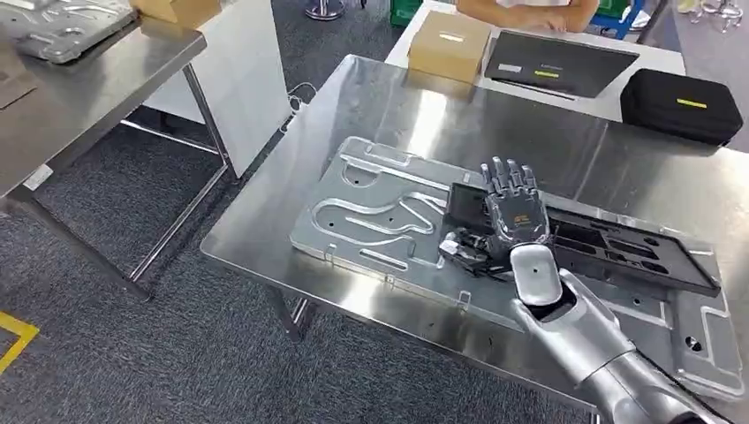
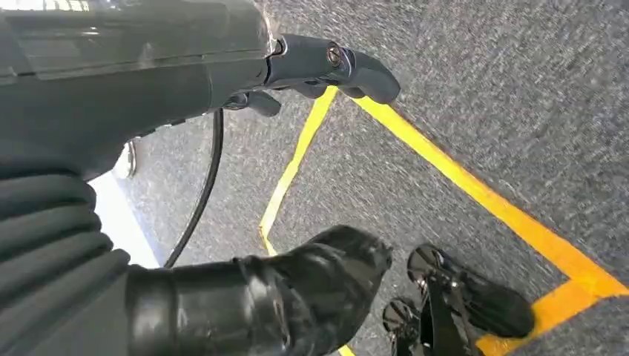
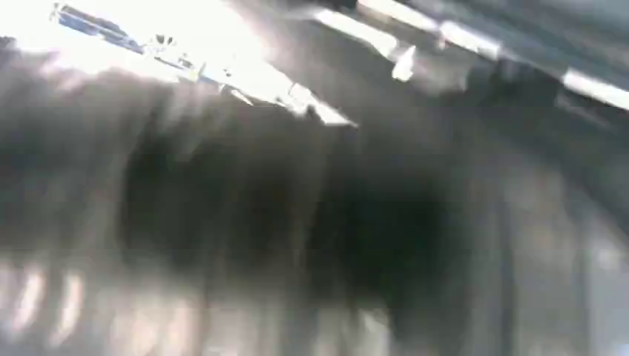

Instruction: Take the parts from the cabinet and place them on the table.

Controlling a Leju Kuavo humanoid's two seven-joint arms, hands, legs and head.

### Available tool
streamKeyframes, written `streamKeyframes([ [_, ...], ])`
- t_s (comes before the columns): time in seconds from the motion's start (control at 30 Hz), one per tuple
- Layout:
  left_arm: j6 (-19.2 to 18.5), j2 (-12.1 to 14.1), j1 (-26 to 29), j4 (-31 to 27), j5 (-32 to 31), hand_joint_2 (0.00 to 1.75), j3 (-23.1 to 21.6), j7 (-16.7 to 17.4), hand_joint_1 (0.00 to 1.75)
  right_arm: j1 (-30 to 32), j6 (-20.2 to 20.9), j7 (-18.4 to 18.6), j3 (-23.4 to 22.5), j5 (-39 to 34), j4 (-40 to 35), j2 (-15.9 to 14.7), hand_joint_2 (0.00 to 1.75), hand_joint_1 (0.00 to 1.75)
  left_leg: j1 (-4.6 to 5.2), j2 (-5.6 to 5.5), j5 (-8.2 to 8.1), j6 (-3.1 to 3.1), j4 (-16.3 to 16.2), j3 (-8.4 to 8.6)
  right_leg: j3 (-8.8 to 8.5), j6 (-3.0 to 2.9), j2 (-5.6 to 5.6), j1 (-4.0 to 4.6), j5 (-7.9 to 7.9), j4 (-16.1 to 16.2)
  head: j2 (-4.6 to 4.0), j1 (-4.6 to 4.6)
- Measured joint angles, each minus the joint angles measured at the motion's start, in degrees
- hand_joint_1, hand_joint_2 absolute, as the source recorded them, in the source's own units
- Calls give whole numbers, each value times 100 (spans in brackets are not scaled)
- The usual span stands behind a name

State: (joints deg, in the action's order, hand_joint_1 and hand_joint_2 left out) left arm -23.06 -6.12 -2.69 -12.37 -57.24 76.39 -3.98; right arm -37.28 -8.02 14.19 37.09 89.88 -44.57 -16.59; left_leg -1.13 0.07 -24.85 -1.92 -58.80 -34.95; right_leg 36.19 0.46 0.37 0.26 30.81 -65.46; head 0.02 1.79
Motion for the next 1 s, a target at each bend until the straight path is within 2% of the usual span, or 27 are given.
streamKeyframes([
  [0.07,0,-4,8,0,-2,0,4,0,0,65,4,0,0,0,-63,0,0,0,3,-3,-4,-1,0,-7,457,60,-2,-48,377,-936,-2,0],
  [0.1,0,-4,13,0,-2,0,11,7,0,111,4,-2,0,0,-111,4,0,0,2,-4,-7,3,-1,-8,606,76,-5,-69,418,-1196,-2,0],
  [0.13,2,-4,14,0,-2,0,18,9,0,140,0,-4,0,0,-133,7,0,0,2,-4,-8,5,-1,-4,608,85,-7,-92,314,-1155,-2,0],
  [0.17,2,-4,13,0,0,0,37,9,0,148,-26,-56,0,-2,-172,11,0,0,2,-4,-13,13,-1,3,461,90,-10,-112,69,-818,-2,0],
  [0.23,11,-4,11,0,0,0,63,9,0,165,-57,-320,-64,-39,-284,33,0,0,-2,-4,-30,41,-2,40,-89,72,-34,-125,-474,285,0,0],
  [0.27,18,-4,17,0,2,0,79,13,0,200,-46,-513,-131,-81,-394,81,0,0,-10,1,-31,63,5,49,-249,53,-52,-117,-421,589,-2,0],
  [0.3,24,-7,15,0,4,0,87,17,0,240,22,-786,-230,-129,-555,142,0,0,17,5,-32,113,-7,33,-250,18,-48,-50,-437,658,-2,-2],
  [0.37,26,-9,18,0,7,0,90,42,0,347,175,-1135,-310,-175,-883,278,0,0,-13,21,-28,164,13,46,-238,-38,-19,-19,-425,634,0,4],
  [0.4,26,-17,13,0,7,0,92,50,0,392,227,-1227,-317,-195,-1034,306,0,0,-22,27,-24,210,30,62,-243,-81,-10,0,-430,641,-2,4],
  [0.43,24,-17,7,0,2,0,92,55,0,424,249,-1310,-317,-225,-1222,363,0,0,-25,34,-69,251,-6,29,-312,-155,-5,-61,-479,735,-2,7],
  [0.47,24,-17,11,0,2,0,92,57,0,448,260,-1373,-317,-256,-1360,429,0,0,-37,22,-179,253,-164,-7,-351,-181,-21,-43,-491,765,-2,2],
  [0.5,24,-20,12,0,0,0,92,59,0,459,260,-1452,-317,-306,-1526,472,0,0,-32,20,-368,253,-457,-135,-353,-240,-26,-39,-495,764,0,13],
  [0.57,39,-20,28,0,-4,0,94,59,0,566,242,-1572,-317,-396,-1793,514,0,0,-22,15,-826,267,-1437,-600,-347,-275,-31,-6,-482,762,-2,13],
  [0.6,46,-20,33,0,-11,0,96,59,0,643,232,-1615,-313,-431,-1941,551,0,0,-21,15,-894,270,-1771,-770,-347,-287,-27,12,-475,758,-2,13],
  [0.63,50,-20,39,0,-15,0,101,61,0,691,227,-1635,-304,-453,-2044,568,0,0,-19,14,-828,261,-1796,-792,-351,-293,-20,22,-470,746,-2,11],
  [0.67,52,-20,47,0,-15,0,105,63,0,727,227,-1652,-286,-481,-2142,581,0,0,-14,14,-648,244,-1580,-700,-357,-301,-7,30,-457,735,-2,13],
  [0.73,61,-17,43,-2,-15,0,107,59,0,770,203,-1689,-262,-574,-2385,581,0,0,7,9,-109,181,-589,-227,-384,-288,5,37,-413,700,-2,11],
  [0.77,74,-15,52,-4,-17,0,107,48,0,810,184,-1711,-249,-590,-2502,581,0,0,34,-5,10,135,-139,-42,-384,-270,3,29,-383,686,-2,9],
  [0.8,74,-17,51,-4,-20,0,109,39,0,841,166,-1718,-218,-608,-2621,581,0,0,63,-8,-47,130,-28,51,-357,-240,5,71,-363,649,-2,11],
  [0.9,109,-17,61,-11,-44,0,109,4,0,1031,157,-1735,-94,-649,-3017,575,0,0,85,-11,-55,104,9,50,-355,-180,3,36,-375,688,-2,9],
  [0.93,138,-22,60,-11,-63,0,109,15,0,1057,159,-1738,-54,-693,-3152,562,0,0,26,-5,-6,64,91,83,-365,-158,15,77,-375,682,0,9],
  [0.97,160,-39,61,-13,-107,0,107,35,0,1091,170,-1742,-22,-739,-3290,522,0,0,11,26,20,56,136,125,-342,-126,12,54,-268,603,-2,7],
  [1.0,192,-39,63,-13,-120,0,107,66,0,1095,197,-1731,20,-776,-3434,518,0,0,5,40,36,34,162,147,-231,-79,2,38,-62,336,0,-2],
])
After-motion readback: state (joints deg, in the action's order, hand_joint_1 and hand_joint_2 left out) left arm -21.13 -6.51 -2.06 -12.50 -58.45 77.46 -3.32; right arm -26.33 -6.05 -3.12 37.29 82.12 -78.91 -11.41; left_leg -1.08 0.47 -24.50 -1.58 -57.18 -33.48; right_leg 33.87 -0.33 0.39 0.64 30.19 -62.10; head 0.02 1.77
